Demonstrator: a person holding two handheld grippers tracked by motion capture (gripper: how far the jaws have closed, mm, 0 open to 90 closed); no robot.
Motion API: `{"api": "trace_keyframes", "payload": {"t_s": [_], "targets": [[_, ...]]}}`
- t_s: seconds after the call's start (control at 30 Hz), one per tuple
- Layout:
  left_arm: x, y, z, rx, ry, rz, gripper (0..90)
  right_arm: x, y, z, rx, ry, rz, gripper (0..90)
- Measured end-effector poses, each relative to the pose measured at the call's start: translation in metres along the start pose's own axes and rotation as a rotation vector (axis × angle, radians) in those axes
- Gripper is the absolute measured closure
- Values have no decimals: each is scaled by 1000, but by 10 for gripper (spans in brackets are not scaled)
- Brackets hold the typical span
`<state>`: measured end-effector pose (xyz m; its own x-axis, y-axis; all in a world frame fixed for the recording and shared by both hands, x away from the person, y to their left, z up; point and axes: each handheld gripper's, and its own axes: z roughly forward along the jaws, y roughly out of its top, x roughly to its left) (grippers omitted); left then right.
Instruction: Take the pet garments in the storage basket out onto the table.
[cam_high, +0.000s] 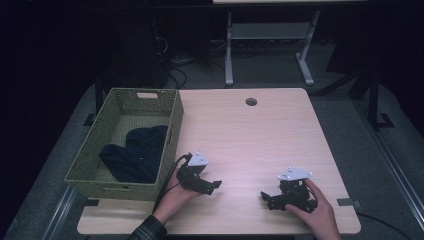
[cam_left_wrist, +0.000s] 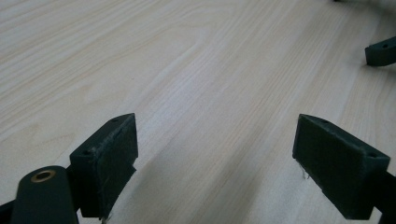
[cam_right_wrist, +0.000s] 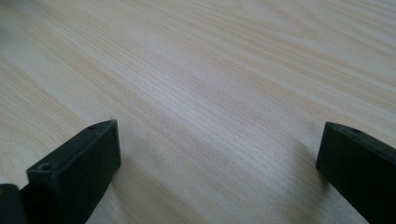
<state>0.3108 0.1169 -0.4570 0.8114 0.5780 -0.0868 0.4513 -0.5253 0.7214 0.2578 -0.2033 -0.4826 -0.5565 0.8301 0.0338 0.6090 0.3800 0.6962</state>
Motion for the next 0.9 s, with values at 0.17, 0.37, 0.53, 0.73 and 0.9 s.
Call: {"api": "trace_keyframes", "payload": {"t_s": [0.17, 0.37, 0.53, 0.73, 0.9], "targets": [[1, 4, -5, -17, 1, -2, 136, 0, 0, 0, 0, 0, 1, 0], [1, 5, -5, -14, 1, 8, 136, 0, 0, 0, 0, 0, 0, 0], [1, 7, -6, -7, -1, 16, 137, 0, 0, 0, 0, 1, -1, 0], [0, 10, -8, -14, -3, 17, 137, 0, 0, 0, 0, 1, 0, 0], [-1, 14, -11, -20, -5, 19, 137, 0, 0, 0, 0, 1, -1, 0]]}}
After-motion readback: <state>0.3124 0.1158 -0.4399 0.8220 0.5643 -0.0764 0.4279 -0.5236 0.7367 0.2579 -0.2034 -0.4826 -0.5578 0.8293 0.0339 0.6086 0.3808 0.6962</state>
